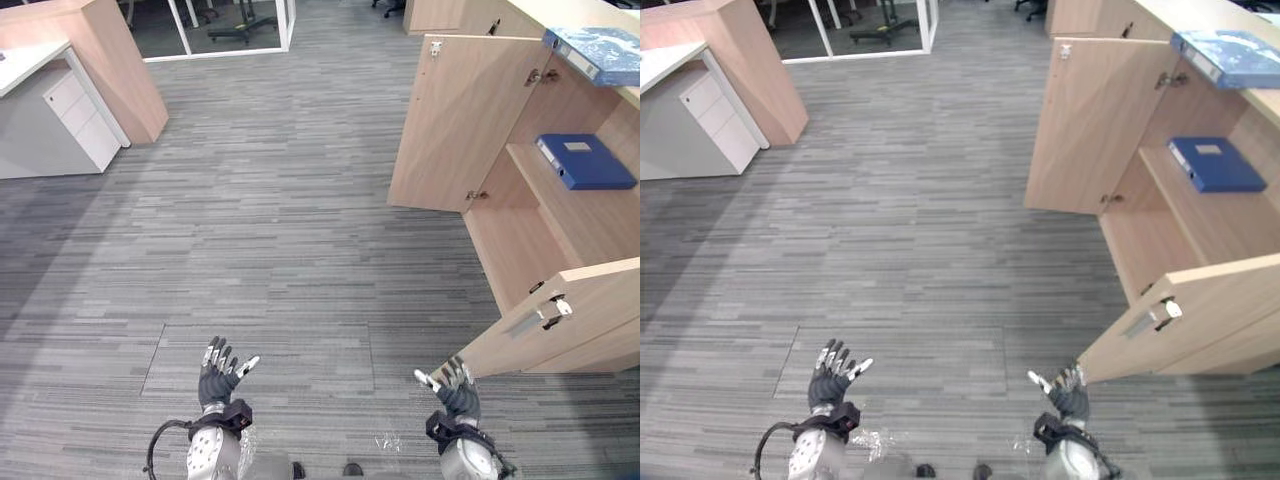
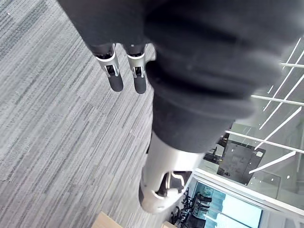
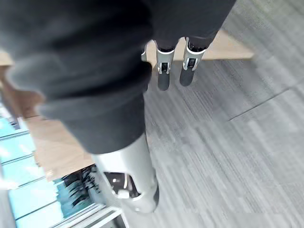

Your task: Walk over to the cabinet, pick up the folder, carry it to the office cabinet, place the folder inside the office cabinet, then close the office cabinet door

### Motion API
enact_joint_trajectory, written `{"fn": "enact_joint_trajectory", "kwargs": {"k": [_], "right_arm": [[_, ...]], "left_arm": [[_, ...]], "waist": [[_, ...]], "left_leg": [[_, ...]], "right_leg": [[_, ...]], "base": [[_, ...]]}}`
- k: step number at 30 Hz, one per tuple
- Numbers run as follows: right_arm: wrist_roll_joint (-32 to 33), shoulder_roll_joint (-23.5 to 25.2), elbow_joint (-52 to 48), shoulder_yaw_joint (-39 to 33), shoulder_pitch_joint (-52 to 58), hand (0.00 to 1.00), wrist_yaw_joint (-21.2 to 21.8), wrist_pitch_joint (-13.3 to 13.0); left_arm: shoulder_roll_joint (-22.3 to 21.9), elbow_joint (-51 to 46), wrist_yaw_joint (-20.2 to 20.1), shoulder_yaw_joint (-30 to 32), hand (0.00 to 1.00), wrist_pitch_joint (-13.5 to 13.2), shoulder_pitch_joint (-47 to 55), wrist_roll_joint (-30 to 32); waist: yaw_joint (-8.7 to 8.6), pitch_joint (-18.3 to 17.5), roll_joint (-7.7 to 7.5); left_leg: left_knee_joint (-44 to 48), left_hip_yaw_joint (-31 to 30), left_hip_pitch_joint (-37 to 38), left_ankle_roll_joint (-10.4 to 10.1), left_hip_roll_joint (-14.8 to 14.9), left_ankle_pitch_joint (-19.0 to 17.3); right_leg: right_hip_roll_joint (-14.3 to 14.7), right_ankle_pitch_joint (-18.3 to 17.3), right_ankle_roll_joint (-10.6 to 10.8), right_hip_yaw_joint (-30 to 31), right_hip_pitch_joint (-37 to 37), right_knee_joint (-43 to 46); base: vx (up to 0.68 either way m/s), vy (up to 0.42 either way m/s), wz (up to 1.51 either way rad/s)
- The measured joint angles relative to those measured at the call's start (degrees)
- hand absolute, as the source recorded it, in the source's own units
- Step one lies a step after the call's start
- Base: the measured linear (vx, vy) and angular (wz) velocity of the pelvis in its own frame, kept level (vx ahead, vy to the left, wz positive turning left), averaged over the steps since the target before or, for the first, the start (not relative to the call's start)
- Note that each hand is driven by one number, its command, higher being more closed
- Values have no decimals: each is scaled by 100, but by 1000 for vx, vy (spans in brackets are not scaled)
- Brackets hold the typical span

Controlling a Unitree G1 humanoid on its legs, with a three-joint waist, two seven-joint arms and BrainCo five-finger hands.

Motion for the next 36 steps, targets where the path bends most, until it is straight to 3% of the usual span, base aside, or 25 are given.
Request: {"fn": "enact_joint_trajectory", "kwargs": {"k": [3, 5, 7, 8, 9, 10, 12, 14, 15, 17, 18, 19, 21, 23, 27, 29, 30, 32, 34, 36], "right_arm": [[7, -118, -164, 103, -227, 0, 1, -129], [17, -197, 135, 94, -358, 0, 4, -182], [2, -387, 1706, 25, -840, 0, -4, -124], [-1, -429, 2112, 23, -918, 0, -4, -59], [-1, -447, 2627, 22, -972, 0, -14, 46], [4, -392, 3371, -1, -1035, 0, -2, 140], [18, -324, 4030, -121, -1077, 0, 37, 203], [62, -334, 5138, -748, -1278, 0, 117, 368], [84, -340, 5307, -895, -1296, 0, 155, 417], [208, -380, 5452, -1194, -1236, 0, 234, 485], [257, -365, 5434, -1414, -1214, 0, 284, 489], [275, -374, 5433, -1531, -1163, 0, 296, 500], [435, -374, 5387, -1555, -1130, 0, 333, 496], [471, -349, 5249, -1558, -1140, 0, 347, 477], [480, -337, 5191, -1556, -1279, 0, 389, 446], [475, -269, 5128, -1549, -1334, 0, 404, 444], [456, -275, 5130, -1549, -1360, 0, 418, 448], [445, -350, 5134, -1555, -1429, 0, 451, 448], [445, -364, 5184, -1582, -1446, 0, 458, 449], [442, -328, 5285, -1772, -1426, 0, 465, 457]], "left_arm": [[-8, -96, 0, -28, 0, -6, -24, -2], [-2, 44, -20, -138, 0, 1, -28, 5], [18, 998, -108, -134, 0, 39, -288, 81], [21, 1338, -115, -118, 0, 65, -386, 120], [43, 1843, -115, -103, 0, 128, -512, 148], [180, 2626, -115, -108, 0, 250, -704, 359], [328, 3341, -121, -124, 0, 362, -906, 618], [505, 4052, -130, -101, 0, 496, -1155, 987], [548, 4172, -131, -86, 0, 502, -1159, 1080], [561, 4500, -125, 22, 0, 516, -1143, 1261], [581, 4553, -121, 32, 0, 522, -1104, 1354], [608, 4650, -118, 22, 0, 537, -1136, 1391], [575, 4663, -116, 78, 0, 543, -1135, 1431], [547, 4706, -114, 223, 0, 543, -1153, 1435], [479, 4803, -122, 344, 0, 546, -1263, 1616], [512, 4894, -149, 339, 0, 547, -1318, 1757], [503, 4964, -184, 342, 0, 548, -1352, 1843], [417, 5086, -242, 341, 0, 551, -1459, 2002], [360, 5082, -292, 390, 0, 545, -1511, 2166], [314, 5063, -297, 513, 0, 544, -1511, 2176]], "waist": [[22, 24, -45], [21, 28, -55], [57, -55, 47], [68, -80, 94], [77, -99, 111], [71, -127, -9], [13, -134, -163], [4, -144, -175], [10, -146, -172], [-36, -159, -105], [-124, -153, -144], [-220, -143, -164], [-303, -101, -148], [-334, 29, -137], [-380, 145, -61], [-375, 165, -91], [-385, 170, -97], [-396, 220, 75], [-411, 295, 86], [-430, 300, 98]], "left_leg": [[-721, -91, -193, 54, 118, -5], [-1482, -92, -172, 59, 38, 223], [-2668, -197, 12, -53, -20, 838], [-2832, -261, 60, -37, 4, 1002], [-2944, -277, 123, -17, 6, 1475], [-2985, -221, 193, 124, -168, 1835], [-3067, -111, 238, 258, -417, 1758], [-3064, 128, 456, 482, -721, 1513], [-3063, 183, 571, 510, -788, 1418], [-3063, 290, 936, 602, -878, 1170], [-3082, 262, 1184, 679, -1011, 1052], [-3071, 202, 1343, 690, -1143, 913], [-3085, 115, 1593, 718, -1235, 822], [-3174, 61, 1870, 715, -1233, 794], [-3180, -91, 2086, 506, -773, 577], [-3186, -94, 2188, 324, -598, 419], [-3196, -96, 2290, 199, -495, 293], [-3267, -101, 2421, 189, -335, 258], [-3216, -139, 2663, 115, -210, 314], [-2182, -216, 2363, -54, 23, 197]], "right_leg": [[-117, -127, 27, 118, -45, 105], [-300, -275, 122, 177, -101, 259], [-419, -421, 352, 347, -134, 314], [-405, -463, 415, 385, -122, 315], [-423, -532, 514, 451, -90, 323], [-610, -639, 665, 573, -85, 316], [-872, -699, 776, 589, -96, 311], [-1213, -792, 1020, 607, -113, 604], [-1247, -844, 1103, 628, -137, 840], [-1303, -925, 1228, 619, -562, 2270], [-1407, -826, 1289, 583, -1060, 3580], [-1542, -751, 1227, 546, -1464, 4685], [-1652, -796, 1207, 337, -1978, 5531], [-1615, -951, 1153, 74, -2251, 5576], [-1186, -1017, 1012, -498, -2429, 3303], [-1136, -469, 901, -497, -2378, 1949], [-1098, 168, 733, -660, -2255, 1779], [-908, -220, 586, -718, -2338, 2143], [-846, -755, 425, -803, -2286, 2678], [-770, -900, 356, -974, -1862, 2450]], "base": [[159, 17, -12], [183, 138, -16], [185, 213, -31], [202, 243, -33], [215, 264, -37], [233, 270, -30], [256, 247, -15], [263, 240, -30], [221, 203, -44], [183, 203, -31], [221, 248, 15], [182, 198, 34], [267, 83, 33], [304, -14, 18], [245, -165, 16], [260, -291, -5], [240, -284, -16], [293, -283, -6], [462, -347, 13], [465, -344, 37]]}}
